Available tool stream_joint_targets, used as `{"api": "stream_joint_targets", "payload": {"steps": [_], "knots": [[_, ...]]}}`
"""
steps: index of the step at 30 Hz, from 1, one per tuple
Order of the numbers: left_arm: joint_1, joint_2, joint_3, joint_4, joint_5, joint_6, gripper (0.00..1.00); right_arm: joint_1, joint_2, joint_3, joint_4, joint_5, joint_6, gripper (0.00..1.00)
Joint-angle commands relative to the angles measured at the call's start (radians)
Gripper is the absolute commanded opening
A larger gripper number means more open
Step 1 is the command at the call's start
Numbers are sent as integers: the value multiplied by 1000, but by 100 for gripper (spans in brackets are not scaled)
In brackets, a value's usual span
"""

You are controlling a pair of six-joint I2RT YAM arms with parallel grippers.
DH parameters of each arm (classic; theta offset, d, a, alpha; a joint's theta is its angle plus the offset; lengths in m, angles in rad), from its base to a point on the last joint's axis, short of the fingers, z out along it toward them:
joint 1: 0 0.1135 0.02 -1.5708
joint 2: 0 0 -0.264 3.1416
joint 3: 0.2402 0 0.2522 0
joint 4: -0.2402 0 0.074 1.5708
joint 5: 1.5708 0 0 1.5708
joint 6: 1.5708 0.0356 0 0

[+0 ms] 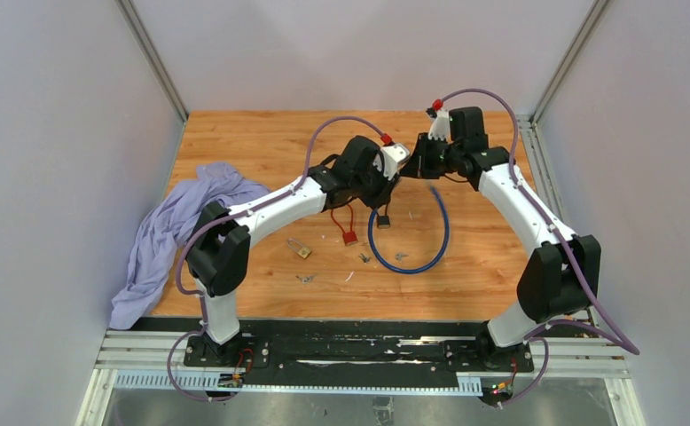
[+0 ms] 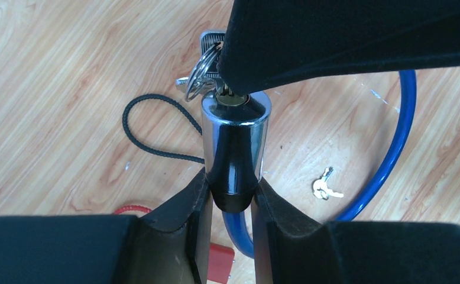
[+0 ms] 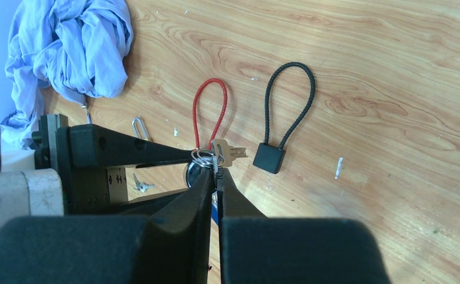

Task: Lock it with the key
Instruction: Lock the lock.

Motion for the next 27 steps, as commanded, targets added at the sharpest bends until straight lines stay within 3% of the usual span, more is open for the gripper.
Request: {"api": "stream_joint_targets", "payload": {"steps": [1, 8, 14, 19, 27], "knots": [[-25, -23, 51, 2, -37, 17, 0, 29, -3, 52, -24, 56, 56, 3], [-26, -18, 42, 6, -40, 5, 0, 31, -16, 46, -28, 58, 65, 5], [-24, -27, 27, 17, -60, 2, 0, -14, -48, 21, -31, 102, -27, 29], [-1, -40, 23, 20, -57, -30, 0, -197, -86, -15, -109, 55, -117, 48], [42, -73, 60, -11, 1, -162, 0, -514, -140, -128, -375, 63, -457, 55]]}}
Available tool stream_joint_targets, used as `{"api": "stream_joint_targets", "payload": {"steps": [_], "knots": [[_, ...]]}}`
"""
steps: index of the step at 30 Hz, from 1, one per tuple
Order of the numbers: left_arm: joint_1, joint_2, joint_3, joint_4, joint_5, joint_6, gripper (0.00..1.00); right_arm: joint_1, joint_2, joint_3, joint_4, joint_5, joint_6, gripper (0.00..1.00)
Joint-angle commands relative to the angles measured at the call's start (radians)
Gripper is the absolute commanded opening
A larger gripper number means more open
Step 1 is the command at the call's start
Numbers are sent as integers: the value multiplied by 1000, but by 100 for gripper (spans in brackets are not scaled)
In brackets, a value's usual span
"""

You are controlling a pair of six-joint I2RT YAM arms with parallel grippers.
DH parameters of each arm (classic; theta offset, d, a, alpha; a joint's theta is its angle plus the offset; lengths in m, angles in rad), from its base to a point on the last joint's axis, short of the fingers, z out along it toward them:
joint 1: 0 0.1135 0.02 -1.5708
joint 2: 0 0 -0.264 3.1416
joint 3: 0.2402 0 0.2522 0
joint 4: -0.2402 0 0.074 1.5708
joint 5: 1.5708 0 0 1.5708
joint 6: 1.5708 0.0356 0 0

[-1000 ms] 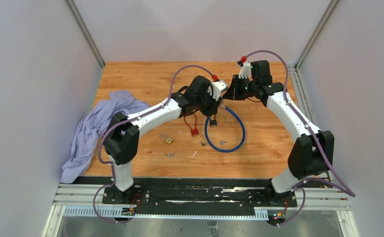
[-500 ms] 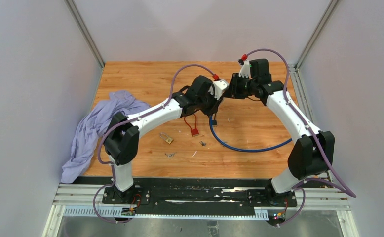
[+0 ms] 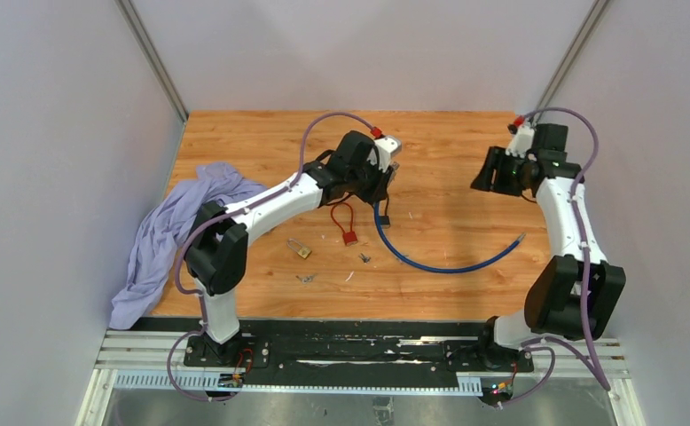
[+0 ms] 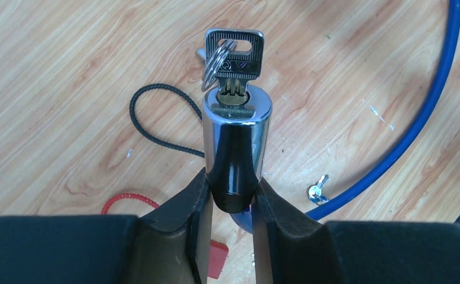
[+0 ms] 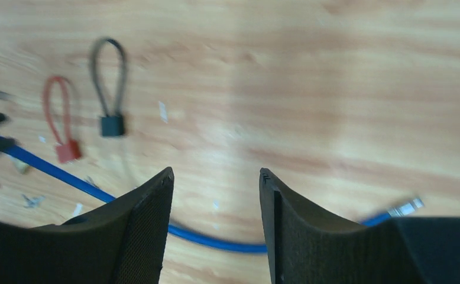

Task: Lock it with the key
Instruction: Lock the lock.

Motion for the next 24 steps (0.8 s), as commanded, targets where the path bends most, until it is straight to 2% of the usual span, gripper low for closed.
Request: {"api": "stream_joint_targets", "payload": {"steps": [1, 5, 9, 20, 24], "knots": [[20, -75, 43, 7, 20, -83, 0, -141, -27, -53, -251, 31, -281, 55], [66, -62, 47, 27, 53, -180, 0, -255, 6, -88, -358, 75, -411, 56], [129, -38, 37, 73, 133, -317, 0, -329, 66, -124, -393, 92, -461, 56], [169, -58, -18, 137, 159, -369, 0, -337, 178, -207, -351, 120, -441, 56], [174, -57, -30, 152, 174, -360, 0, -338, 231, -199, -312, 60, -387, 56]]}}
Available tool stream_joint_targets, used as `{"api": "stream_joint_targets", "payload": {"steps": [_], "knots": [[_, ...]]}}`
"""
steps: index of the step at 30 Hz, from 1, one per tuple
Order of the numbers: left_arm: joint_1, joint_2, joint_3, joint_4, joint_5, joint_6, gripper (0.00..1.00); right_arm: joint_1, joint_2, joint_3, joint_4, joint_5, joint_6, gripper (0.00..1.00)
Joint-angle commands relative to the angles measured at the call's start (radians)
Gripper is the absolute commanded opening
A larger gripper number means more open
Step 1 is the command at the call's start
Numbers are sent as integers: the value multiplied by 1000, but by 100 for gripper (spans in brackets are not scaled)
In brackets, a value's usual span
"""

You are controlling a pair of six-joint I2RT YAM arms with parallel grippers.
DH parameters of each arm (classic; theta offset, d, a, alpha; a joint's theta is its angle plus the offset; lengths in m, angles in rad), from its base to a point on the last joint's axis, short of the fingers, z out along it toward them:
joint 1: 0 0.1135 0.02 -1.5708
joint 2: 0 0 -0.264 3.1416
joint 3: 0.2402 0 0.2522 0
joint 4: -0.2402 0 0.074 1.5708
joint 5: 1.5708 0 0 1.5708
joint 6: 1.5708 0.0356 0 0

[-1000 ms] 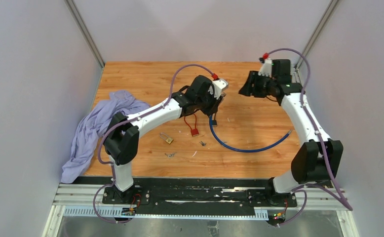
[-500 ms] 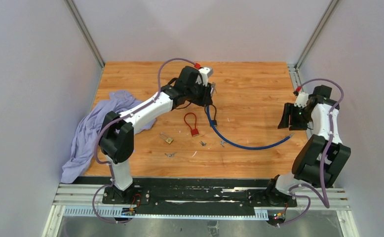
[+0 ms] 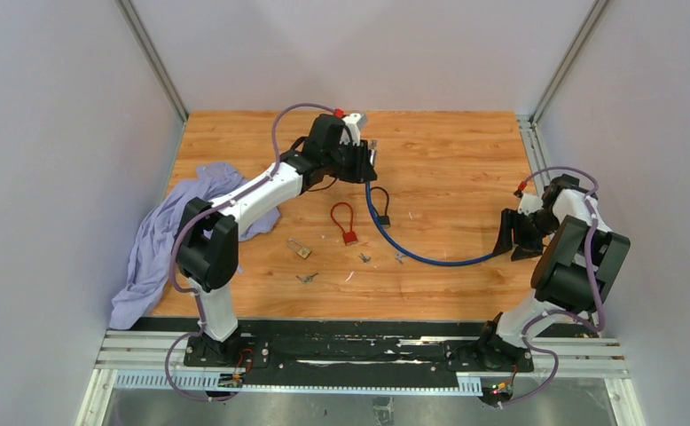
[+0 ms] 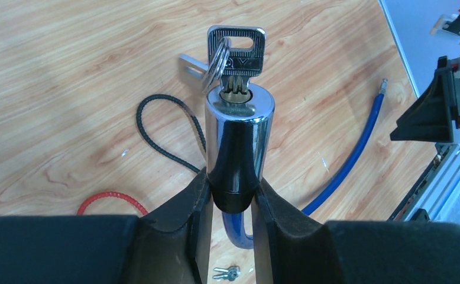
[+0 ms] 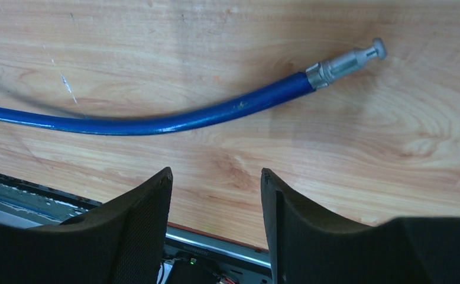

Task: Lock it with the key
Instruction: Lock the lock.

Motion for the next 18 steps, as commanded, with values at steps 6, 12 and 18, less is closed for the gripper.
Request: {"api": "stream_joint_targets", "payload": {"steps": [6, 12, 18], "knots": [[13, -28, -34, 95, 63, -10, 0, 3, 131, 15, 105, -82, 138, 53], [7, -41, -44, 118, 81, 116, 0, 39, 107, 25, 166, -50, 154, 51], [-10, -62, -9, 66, 86, 357, 0, 40, -27, 160, 99, -127, 3, 52]]}}
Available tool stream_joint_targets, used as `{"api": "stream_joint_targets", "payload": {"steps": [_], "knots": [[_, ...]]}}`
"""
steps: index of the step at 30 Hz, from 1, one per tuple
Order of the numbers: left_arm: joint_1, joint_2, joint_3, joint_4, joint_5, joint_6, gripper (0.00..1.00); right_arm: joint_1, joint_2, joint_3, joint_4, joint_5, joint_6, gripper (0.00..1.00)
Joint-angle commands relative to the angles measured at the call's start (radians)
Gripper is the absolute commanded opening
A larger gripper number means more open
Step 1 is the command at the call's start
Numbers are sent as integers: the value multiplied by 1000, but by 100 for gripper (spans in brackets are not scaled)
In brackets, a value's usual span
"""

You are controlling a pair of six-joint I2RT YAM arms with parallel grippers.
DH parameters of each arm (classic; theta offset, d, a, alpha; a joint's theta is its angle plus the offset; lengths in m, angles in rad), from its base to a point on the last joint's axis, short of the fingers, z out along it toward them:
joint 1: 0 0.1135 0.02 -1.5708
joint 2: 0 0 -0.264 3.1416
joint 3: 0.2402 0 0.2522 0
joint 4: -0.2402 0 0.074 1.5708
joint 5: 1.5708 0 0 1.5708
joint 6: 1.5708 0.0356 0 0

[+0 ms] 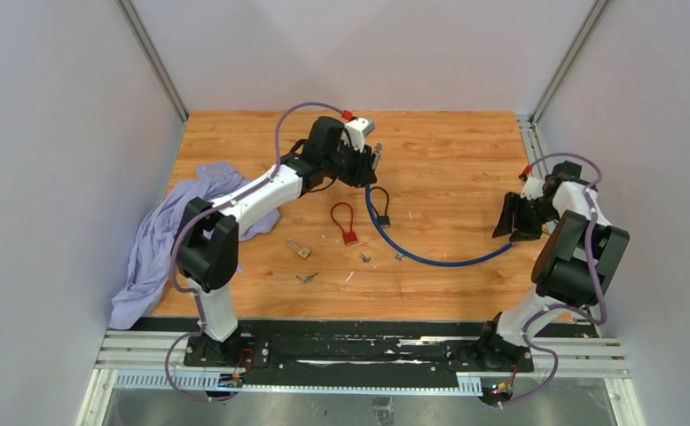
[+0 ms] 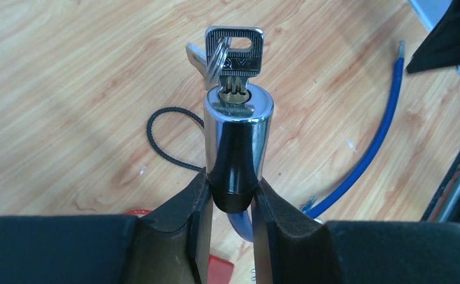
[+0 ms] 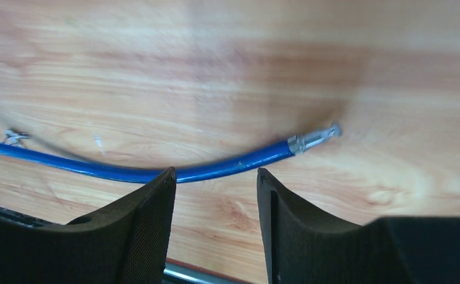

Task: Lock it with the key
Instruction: Lock the lock.

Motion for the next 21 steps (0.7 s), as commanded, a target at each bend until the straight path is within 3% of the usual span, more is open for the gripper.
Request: {"api": "stream_joint_targets", "payload": {"steps": [1, 7, 16, 21], "knots": [[-14, -65, 28, 13, 39, 206, 0, 18, -134, 160, -59, -171, -154, 52], [-27, -89, 16, -8, 115, 252, 0, 157, -141, 399, -210, -688, -455, 53], [-29, -131, -15, -44, 309, 422, 0, 477, -18, 707, -246, -818, -736, 55], [-29, -130, -5, -74, 341, 481, 0, 588, -29, 750, -248, -726, -946, 52]]}}
